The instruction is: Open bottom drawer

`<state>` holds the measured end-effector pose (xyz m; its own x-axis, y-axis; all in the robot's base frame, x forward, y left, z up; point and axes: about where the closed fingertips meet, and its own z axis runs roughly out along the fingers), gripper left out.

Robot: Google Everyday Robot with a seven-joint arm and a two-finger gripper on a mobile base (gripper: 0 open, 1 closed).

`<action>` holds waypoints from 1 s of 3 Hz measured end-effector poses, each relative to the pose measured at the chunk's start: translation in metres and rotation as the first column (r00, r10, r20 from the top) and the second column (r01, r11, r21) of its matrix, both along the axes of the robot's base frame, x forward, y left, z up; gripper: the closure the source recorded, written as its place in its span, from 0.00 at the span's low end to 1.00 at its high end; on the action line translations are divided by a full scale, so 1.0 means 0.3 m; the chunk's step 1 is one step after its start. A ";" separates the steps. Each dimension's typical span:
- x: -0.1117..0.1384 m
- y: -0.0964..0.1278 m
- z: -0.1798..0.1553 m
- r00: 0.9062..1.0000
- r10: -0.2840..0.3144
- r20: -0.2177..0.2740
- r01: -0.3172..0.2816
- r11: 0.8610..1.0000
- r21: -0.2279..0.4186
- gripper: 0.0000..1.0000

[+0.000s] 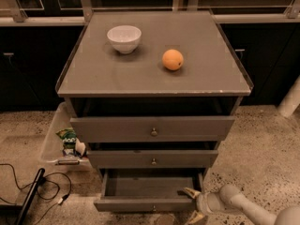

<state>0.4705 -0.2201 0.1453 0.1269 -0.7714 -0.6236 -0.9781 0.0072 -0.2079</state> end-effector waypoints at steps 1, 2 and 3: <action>-0.025 -0.011 0.001 1.000 0.007 0.000 -0.007 1.000 -0.001 0.42; -0.026 -0.011 0.007 1.000 0.007 0.000 -0.007 1.000 -0.001 0.65; -0.076 -0.016 0.009 1.000 0.025 0.001 -0.025 1.000 -0.002 0.62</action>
Offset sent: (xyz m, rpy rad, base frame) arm -0.0562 -0.0150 -0.0006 -0.0057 -0.0112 0.0598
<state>0.4478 -0.2249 0.1481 0.1463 -0.7692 -0.6220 -0.9778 -0.0172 -0.2087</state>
